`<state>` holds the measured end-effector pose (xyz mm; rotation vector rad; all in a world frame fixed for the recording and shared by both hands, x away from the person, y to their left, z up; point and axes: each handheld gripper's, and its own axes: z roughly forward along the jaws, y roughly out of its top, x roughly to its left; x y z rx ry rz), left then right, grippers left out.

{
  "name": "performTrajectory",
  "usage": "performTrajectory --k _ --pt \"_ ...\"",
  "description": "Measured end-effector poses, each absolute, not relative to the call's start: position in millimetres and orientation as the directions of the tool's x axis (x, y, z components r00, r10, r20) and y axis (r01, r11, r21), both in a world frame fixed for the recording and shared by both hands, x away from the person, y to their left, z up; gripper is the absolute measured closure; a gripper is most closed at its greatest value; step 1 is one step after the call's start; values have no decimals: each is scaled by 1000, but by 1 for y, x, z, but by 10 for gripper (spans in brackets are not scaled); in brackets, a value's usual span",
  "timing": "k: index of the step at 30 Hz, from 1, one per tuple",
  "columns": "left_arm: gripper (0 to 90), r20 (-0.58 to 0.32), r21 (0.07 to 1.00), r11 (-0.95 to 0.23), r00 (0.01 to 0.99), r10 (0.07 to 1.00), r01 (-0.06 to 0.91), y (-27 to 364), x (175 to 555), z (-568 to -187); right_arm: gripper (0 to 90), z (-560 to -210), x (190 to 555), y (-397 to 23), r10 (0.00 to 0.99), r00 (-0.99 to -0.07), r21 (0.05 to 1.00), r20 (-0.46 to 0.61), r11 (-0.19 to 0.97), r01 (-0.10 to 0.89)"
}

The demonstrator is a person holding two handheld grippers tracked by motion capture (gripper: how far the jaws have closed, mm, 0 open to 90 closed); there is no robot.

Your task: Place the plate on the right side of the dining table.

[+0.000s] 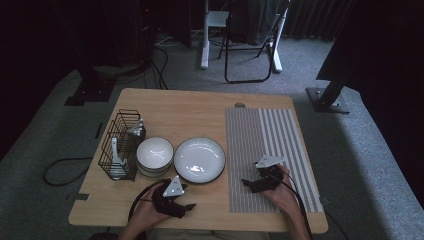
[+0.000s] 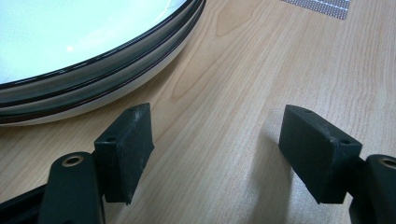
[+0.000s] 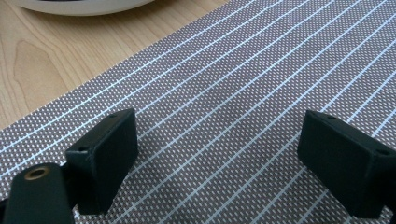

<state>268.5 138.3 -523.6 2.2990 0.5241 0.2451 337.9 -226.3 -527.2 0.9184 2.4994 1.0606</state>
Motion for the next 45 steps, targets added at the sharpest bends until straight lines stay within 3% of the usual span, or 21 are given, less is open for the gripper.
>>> performTrajectory --k 18,23,38,45 --pt "268 18 715 -631 894 447 301 138 268 -524 123 -527 336 -226 652 -758 725 -20 531 438" --pt "268 18 714 -629 890 455 307 137 267 -524 119 -525 334 -224 697 -714 729 -66 523 443" --pt "269 18 715 -629 890 455 307 137 267 -524 113 -496 323 -218 690 -724 773 -6 462 434" --pt "268 18 715 -630 892 451 304 138 267 -524 198 -481 320 -207 676 -737 781 -27 474 407"
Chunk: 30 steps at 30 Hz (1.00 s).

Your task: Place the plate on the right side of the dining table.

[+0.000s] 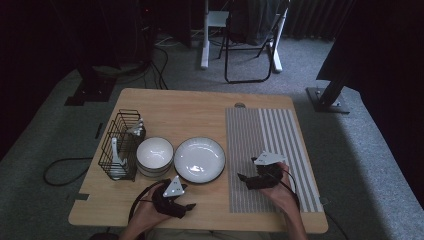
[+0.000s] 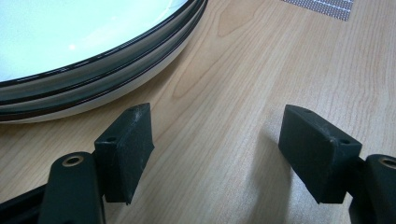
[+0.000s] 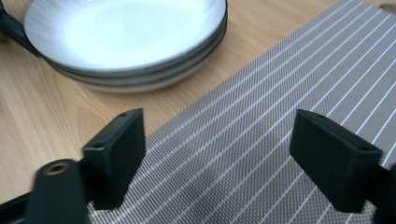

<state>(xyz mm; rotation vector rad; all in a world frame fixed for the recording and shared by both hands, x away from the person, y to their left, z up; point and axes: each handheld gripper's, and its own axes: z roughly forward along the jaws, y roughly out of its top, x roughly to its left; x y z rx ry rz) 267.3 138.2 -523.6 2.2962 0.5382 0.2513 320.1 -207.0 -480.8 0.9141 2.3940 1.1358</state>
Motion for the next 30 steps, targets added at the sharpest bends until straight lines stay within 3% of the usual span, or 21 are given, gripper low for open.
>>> performTrajectory --k 11,22,30 --pt "259 22 714 -636 899 438 292 140 268 -524 492 -461 320 -192 641 -767 810 -36 468 354" --pt "260 20 714 -636 899 437 294 141 268 -524 480 -452 327 -174 653 -758 831 -9 426 358" --pt "264 23 715 -633 895 445 297 141 267 -524 550 -451 334 -161 636 -771 833 10 422 359"
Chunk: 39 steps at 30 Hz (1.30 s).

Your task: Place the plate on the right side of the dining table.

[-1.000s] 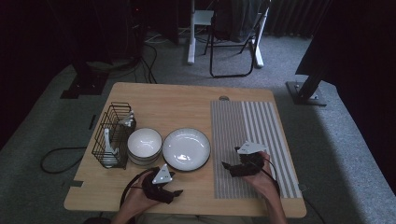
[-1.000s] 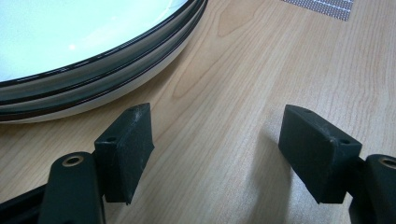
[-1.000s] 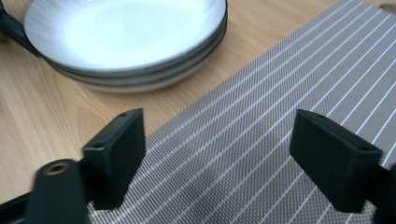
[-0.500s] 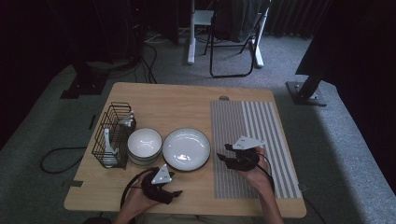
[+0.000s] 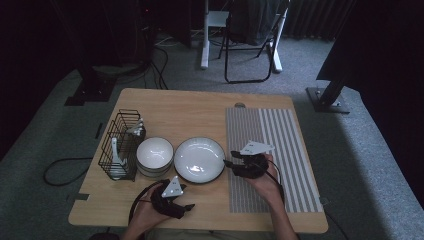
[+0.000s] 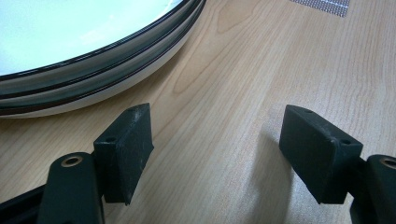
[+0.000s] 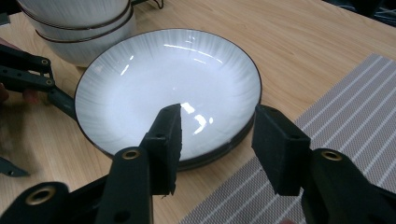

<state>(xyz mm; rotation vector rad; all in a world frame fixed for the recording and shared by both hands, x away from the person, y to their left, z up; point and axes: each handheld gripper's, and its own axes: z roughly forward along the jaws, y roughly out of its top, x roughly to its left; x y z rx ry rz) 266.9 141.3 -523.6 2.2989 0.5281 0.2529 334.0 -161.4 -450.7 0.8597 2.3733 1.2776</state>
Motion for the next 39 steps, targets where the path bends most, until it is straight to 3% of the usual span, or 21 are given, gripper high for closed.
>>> performTrajectory --k 9,14,39 --pt "264 19 716 -628 891 453 304 141 267 -524 624 -447 342 -150 627 -779 848 16 404 343" --pt "264 18 716 -628 891 454 306 141 267 -524 665 -452 352 -143 662 -749 828 37 399 394" --pt "252 18 714 -630 892 452 305 141 265 -524 674 -464 382 -128 720 -693 817 33 379 434"
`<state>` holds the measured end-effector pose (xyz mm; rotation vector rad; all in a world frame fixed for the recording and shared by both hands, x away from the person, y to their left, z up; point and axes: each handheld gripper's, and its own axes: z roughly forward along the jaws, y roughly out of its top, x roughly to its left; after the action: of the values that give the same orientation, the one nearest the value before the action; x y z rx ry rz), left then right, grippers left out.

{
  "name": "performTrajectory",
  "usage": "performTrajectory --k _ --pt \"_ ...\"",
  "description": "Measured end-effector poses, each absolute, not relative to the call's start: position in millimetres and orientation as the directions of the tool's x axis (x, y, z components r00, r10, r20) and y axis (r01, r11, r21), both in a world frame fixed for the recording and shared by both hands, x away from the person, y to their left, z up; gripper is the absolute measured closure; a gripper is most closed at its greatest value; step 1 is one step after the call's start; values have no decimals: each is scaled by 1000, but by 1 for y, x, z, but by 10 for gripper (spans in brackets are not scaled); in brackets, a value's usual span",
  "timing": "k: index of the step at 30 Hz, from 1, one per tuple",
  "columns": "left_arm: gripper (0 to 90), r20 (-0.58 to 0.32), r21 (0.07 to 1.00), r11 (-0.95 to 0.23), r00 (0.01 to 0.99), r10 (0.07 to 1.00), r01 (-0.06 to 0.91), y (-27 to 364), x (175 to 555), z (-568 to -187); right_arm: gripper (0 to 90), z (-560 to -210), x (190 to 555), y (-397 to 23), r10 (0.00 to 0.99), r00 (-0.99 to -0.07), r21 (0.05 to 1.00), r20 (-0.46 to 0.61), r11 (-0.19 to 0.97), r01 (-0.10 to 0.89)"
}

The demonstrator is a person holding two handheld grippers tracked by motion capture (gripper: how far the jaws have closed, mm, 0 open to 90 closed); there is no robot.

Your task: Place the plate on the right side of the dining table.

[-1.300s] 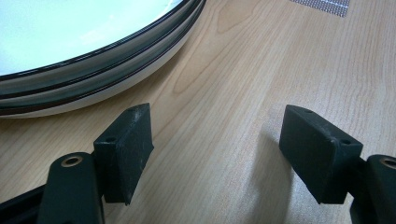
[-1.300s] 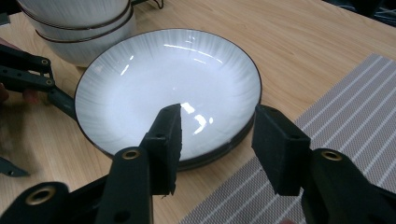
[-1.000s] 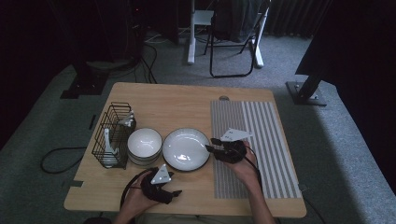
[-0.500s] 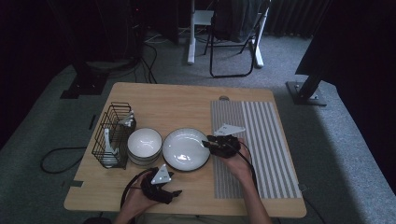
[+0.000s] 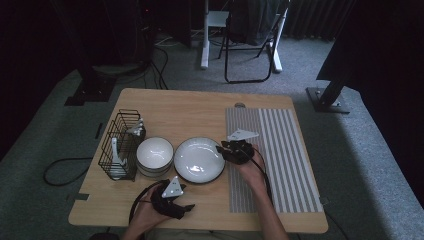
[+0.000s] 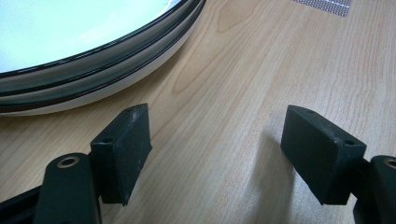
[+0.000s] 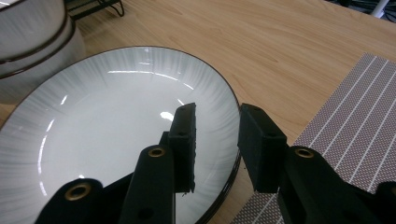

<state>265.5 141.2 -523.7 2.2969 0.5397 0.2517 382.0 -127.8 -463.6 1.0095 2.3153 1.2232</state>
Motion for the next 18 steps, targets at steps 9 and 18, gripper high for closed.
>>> performTrajectory --k 9,18 --pt "321 15 709 -633 891 454 311 143 265 -522 727 -470 392 -126 729 -683 823 46 360 440" --pt "434 24 712 -618 868 495 333 144 263 -520 765 -467 402 -126 725 -682 827 91 326 458"
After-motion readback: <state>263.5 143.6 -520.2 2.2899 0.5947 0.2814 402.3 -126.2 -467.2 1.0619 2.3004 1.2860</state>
